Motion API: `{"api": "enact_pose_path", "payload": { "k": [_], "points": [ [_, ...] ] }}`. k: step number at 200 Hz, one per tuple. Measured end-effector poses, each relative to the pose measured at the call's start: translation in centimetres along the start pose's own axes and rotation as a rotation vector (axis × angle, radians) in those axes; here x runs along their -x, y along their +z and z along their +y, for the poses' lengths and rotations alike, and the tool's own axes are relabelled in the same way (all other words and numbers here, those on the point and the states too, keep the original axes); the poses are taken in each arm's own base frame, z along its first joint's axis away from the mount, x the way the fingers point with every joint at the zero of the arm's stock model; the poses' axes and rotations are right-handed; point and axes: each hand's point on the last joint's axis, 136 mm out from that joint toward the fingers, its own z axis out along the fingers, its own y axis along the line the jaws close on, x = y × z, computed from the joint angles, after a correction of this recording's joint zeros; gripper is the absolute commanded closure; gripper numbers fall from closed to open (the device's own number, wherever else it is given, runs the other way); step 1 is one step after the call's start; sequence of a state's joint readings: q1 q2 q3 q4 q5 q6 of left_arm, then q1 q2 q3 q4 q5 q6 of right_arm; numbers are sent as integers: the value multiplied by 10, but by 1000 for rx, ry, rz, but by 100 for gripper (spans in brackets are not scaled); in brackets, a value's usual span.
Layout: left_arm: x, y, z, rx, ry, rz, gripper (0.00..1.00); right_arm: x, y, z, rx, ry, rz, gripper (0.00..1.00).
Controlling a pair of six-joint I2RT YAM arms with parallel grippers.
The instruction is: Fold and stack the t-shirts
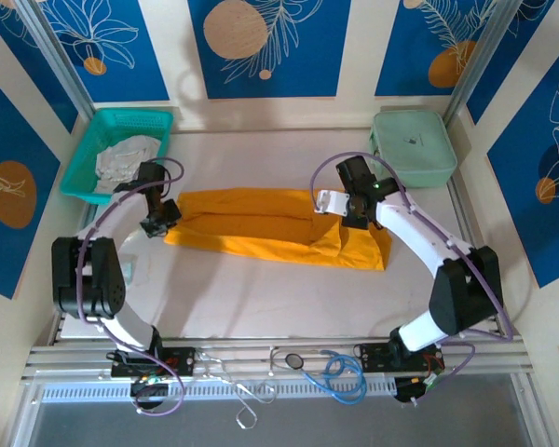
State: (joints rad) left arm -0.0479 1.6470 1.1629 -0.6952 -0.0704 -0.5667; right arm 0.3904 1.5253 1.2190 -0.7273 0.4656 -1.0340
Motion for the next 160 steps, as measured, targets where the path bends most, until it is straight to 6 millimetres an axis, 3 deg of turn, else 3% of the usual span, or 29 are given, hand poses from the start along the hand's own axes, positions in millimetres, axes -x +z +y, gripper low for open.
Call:
{"api": "enact_pose_path", "payload": {
  "k": [35, 88, 132, 160],
  "points": [
    [8, 18, -9, 35, 24, 10, 100, 8, 20, -14, 15, -21, -7, 100],
    [9, 46, -1, 126, 36, 41, 100, 5, 46, -15, 50, 6, 5, 100],
    [19, 63, 0, 175, 40, 43, 100, -1, 61, -16, 65, 115, 18, 100],
    [27, 65, -3, 181, 41, 30, 99, -5, 75, -15, 75, 211, 33, 100]
  ]
}}
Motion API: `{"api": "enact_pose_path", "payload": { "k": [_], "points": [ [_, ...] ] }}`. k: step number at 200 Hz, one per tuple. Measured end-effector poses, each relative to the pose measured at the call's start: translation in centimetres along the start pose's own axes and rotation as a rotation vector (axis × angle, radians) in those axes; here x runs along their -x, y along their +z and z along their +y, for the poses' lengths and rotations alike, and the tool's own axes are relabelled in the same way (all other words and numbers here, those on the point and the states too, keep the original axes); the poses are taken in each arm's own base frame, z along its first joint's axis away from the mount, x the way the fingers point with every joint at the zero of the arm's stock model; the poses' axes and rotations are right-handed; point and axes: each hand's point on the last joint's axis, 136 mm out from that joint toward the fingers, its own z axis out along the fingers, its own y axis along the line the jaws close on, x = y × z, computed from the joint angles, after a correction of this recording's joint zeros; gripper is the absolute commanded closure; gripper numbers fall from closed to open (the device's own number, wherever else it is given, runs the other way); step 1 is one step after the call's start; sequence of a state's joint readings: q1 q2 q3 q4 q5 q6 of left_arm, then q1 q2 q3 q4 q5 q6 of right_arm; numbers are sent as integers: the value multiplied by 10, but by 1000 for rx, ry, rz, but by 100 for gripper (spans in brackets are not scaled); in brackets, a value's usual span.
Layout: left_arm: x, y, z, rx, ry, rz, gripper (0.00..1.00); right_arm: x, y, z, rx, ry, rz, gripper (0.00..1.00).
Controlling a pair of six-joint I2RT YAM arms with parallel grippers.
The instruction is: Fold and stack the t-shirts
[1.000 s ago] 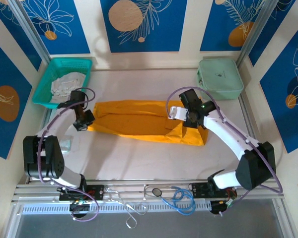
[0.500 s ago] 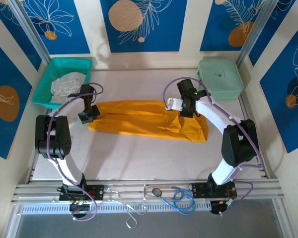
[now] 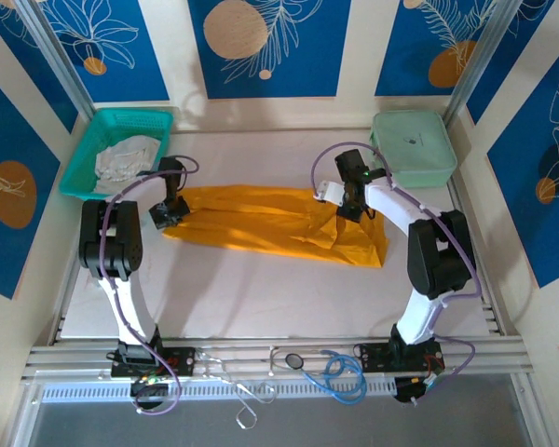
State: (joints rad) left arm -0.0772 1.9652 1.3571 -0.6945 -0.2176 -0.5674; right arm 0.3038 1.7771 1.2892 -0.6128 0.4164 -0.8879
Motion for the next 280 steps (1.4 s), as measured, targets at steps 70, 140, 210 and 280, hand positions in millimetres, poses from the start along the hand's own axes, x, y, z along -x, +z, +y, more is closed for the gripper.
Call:
{"api": "enact_pose_path", "payload": {
  "k": [70, 140, 210, 280],
  "points": [
    [1, -4, 0, 2, -10, -13, 58, -9, 35, -5, 17, 336, 25, 67],
    [10, -80, -3, -87, 8, -151, 13, 7, 18, -31, 52, 849, -62, 59],
    [11, -163, -2, -237, 39, -314, 1, 3, -27, 43, 391, 1334, -84, 56],
    [-10, -176, 2, -274, 82, -319, 1, 15, -6, 106, 586, 1498, 6, 54]
  ]
}}
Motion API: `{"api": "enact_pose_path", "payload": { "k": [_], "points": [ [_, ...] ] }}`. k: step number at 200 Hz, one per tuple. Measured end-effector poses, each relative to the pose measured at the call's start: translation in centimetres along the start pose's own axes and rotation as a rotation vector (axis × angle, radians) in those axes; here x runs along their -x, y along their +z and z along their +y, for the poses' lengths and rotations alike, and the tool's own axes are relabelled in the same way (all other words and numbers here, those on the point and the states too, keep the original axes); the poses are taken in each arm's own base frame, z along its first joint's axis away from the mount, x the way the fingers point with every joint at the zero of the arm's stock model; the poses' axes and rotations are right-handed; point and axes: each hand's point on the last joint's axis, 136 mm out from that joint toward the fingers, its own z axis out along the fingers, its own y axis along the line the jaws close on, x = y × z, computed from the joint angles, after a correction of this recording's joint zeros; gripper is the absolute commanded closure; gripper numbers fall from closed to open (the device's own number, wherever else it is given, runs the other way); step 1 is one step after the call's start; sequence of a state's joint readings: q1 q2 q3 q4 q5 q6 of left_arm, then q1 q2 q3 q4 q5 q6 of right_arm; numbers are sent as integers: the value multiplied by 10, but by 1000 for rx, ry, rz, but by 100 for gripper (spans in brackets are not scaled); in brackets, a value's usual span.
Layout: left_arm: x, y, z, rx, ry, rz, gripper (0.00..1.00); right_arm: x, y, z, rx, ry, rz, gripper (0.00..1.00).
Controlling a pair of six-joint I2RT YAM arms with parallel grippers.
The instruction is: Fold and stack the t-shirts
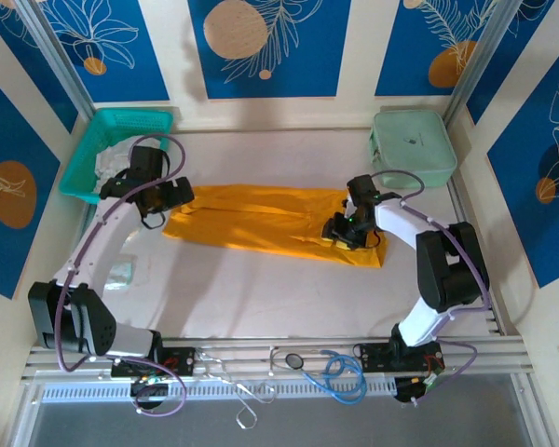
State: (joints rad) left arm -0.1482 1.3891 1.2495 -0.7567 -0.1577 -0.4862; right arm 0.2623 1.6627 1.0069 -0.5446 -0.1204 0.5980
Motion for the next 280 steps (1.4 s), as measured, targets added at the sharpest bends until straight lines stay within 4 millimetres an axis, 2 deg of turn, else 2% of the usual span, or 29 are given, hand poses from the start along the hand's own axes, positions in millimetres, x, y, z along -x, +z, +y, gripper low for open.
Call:
{"api": "enact_pose_path", "payload": {
  "k": [41, 69, 110, 132, 173, 197, 237, 280],
  "points": [
    [-9, -1, 5, 10, 18, 20, 1, 3, 12, 0, -1, 33, 4, 55],
    [-9, -2, 5, 9, 21, 19, 1, 3, 19, -1, -6, 42, 11, 61],
    [-9, -2, 5, 10, 21, 20, 0, 10, 20, 11, 5, 29, -4, 64],
    [-9, -2, 5, 10, 22, 20, 1, 30, 14, 30, 32, 7, -46, 64],
    [-9, -2, 5, 11, 28, 20, 1, 92, 6, 76, 104, -42, -151, 61],
    [-9, -2, 5, 11, 28, 20, 0, 107, 11, 85, 117, -45, -167, 61],
    [-12, 3, 4, 15, 46, 36, 1, 96, 7, 73, 71, -35, -156, 62],
    [-24, 8, -10, 4, 103, 73, 0, 30, -21, 31, -19, -5, -133, 66]
  ]
}}
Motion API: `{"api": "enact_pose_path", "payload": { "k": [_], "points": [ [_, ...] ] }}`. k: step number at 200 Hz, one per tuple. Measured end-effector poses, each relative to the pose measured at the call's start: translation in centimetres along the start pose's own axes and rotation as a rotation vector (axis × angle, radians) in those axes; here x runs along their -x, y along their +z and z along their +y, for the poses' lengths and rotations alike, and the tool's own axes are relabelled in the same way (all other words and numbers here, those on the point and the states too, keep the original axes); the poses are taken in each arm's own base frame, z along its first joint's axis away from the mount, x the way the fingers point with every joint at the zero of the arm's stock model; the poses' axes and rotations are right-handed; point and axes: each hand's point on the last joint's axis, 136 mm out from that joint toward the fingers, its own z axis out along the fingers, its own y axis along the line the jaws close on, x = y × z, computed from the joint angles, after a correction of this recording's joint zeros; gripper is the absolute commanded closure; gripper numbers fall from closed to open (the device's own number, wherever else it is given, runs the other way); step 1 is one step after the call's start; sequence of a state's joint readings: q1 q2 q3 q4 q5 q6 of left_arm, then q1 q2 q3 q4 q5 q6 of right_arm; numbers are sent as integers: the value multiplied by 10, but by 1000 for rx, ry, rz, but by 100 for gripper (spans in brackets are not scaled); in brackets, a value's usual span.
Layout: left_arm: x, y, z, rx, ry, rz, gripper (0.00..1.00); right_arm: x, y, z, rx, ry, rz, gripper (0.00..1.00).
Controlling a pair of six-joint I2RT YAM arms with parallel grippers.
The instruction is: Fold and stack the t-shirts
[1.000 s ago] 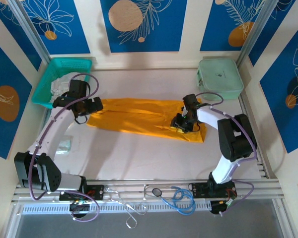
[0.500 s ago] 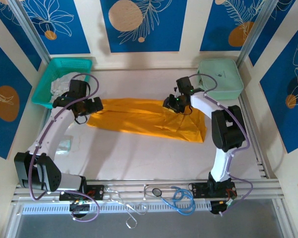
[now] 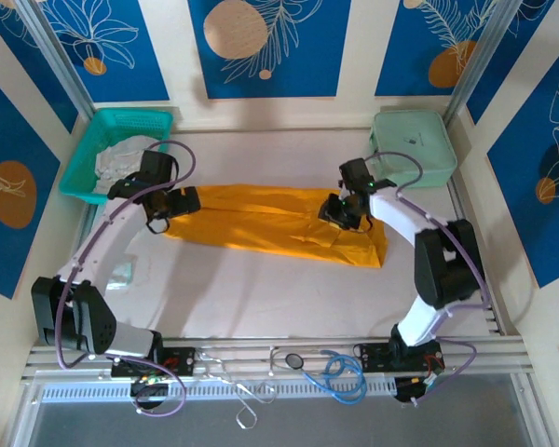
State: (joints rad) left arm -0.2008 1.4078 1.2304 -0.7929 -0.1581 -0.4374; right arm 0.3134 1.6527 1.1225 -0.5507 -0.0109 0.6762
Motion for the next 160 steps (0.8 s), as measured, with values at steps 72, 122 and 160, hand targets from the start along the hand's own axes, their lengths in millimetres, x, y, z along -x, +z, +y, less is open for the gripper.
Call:
{"api": "enact_pose_path", "payload": {
  "k": [72, 122, 160],
  "points": [
    [-11, 1, -15, -9, 51, 24, 1, -50, 8, -31, -61, 64, 72, 64],
    [-13, 0, -11, 13, 58, 31, 1, -51, 29, -38, -99, 77, 90, 66],
    [-14, 1, -10, 18, 59, 32, 1, -48, 33, -39, -112, 75, 85, 72]
  ]
}}
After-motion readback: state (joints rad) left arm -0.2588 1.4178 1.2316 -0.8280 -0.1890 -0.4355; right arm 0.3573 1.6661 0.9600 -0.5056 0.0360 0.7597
